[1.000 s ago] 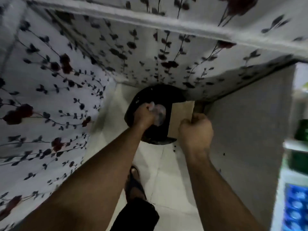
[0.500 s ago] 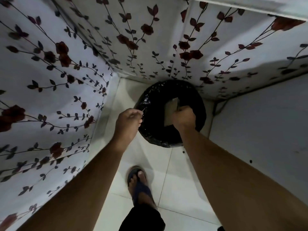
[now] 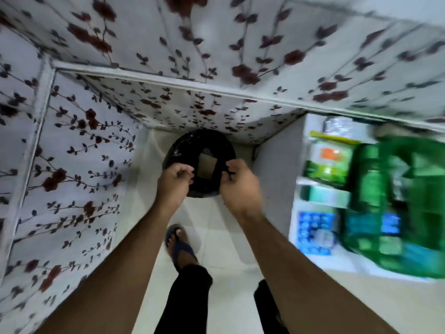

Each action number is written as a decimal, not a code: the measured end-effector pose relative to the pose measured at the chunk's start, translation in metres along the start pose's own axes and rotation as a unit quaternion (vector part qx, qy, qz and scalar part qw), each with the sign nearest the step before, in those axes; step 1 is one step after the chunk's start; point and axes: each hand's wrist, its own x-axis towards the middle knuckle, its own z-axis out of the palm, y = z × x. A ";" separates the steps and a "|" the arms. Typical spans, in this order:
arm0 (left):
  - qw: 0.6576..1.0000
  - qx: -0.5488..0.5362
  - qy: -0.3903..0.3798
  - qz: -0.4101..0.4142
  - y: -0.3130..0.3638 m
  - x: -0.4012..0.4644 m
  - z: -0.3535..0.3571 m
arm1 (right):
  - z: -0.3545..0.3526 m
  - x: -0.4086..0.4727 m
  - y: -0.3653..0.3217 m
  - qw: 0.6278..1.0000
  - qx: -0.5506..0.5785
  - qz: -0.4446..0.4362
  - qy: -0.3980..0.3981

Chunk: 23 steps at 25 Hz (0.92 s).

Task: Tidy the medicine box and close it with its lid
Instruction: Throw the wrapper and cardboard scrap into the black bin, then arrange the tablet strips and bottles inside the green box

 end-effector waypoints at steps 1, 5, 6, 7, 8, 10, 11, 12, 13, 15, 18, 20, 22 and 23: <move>1.000 -0.002 -0.004 0.000 0.022 -0.026 0.007 | -0.031 -0.019 -0.005 1.000 -0.009 -0.030 0.003; 1.000 0.004 0.005 0.030 0.087 -0.112 0.042 | -0.142 -0.079 -0.004 0.991 -0.005 -0.137 0.008; 0.999 0.011 0.004 0.042 0.100 -0.132 0.055 | -0.173 -0.087 0.002 0.989 0.010 -0.149 0.020; 0.998 0.023 -0.002 0.059 0.109 -0.151 0.070 | -0.202 -0.092 0.013 0.987 0.024 -0.156 0.033; 0.996 0.043 -0.011 0.082 0.116 -0.166 0.086 | -0.229 -0.094 0.025 0.986 0.034 -0.157 0.044; 0.987 0.097 -0.030 0.128 0.126 -0.185 0.115 | -0.271 -0.093 0.050 0.985 0.040 -0.157 0.060; 0.979 0.136 -0.039 0.150 0.128 -0.191 0.127 | -0.284 -0.091 0.064 0.984 0.041 -0.158 0.070; 0.966 0.180 -0.047 0.177 0.129 -0.193 0.137 | -0.294 -0.089 0.078 0.984 0.045 -0.156 0.079; 0.951 0.225 -0.056 0.207 0.128 -0.193 0.147 | -0.299 -0.088 0.091 0.983 0.052 -0.153 0.086; 0.912 0.313 -0.076 0.253 0.121 -0.186 0.160 | -0.304 -0.084 0.116 0.982 0.073 -0.143 0.105; 0.869 0.396 -0.083 0.286 0.106 -0.171 0.173 | -0.305 -0.075 0.150 0.978 0.101 -0.122 0.134; 0.868 0.391 -0.073 0.297 0.101 -0.164 0.182 | -0.306 -0.069 0.170 0.977 0.109 -0.110 0.148; 0.870 0.382 -0.063 0.306 0.100 -0.160 0.187 | -0.308 -0.067 0.181 0.974 0.115 -0.110 0.161; 0.868 0.383 -0.059 0.310 0.099 -0.157 0.188 | -0.311 -0.067 0.185 0.973 0.110 -0.113 0.170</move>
